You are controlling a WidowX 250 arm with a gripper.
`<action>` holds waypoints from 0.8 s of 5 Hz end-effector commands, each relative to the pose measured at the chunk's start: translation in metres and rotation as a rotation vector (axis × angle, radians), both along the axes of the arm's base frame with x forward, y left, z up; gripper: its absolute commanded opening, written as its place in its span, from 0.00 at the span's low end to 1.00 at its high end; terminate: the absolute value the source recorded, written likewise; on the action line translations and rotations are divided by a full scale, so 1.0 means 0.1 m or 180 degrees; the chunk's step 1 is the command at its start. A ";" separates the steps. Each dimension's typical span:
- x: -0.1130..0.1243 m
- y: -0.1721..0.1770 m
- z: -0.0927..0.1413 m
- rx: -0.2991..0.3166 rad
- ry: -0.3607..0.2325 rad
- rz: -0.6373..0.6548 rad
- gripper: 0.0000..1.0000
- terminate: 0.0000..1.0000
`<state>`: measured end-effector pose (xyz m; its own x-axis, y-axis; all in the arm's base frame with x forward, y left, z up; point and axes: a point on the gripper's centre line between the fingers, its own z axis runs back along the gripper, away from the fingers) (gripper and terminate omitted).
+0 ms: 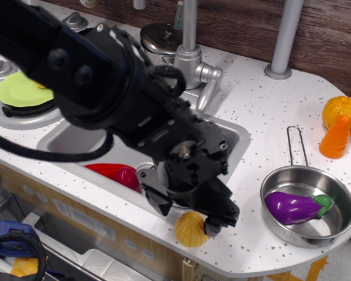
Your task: Put corn in pot which is in sink
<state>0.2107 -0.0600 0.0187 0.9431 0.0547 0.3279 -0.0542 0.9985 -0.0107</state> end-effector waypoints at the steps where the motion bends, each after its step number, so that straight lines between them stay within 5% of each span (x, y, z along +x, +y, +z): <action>1: 0.03 -0.01 -0.12 -0.0162 -0.0137 0.0044 1.00 0.00; 2: 0.00 -0.05 -0.17 -0.0152 -0.0200 0.0099 1.00 0.00; 3: 0.01 -0.05 -0.21 -0.0154 -0.0259 0.0104 0.00 0.00; 4: 0.12 0.01 -0.06 -0.0007 -0.0275 -0.0063 0.00 0.00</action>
<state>0.2239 -0.0514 0.0128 0.9332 -0.0184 0.3589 0.0111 0.9997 0.0224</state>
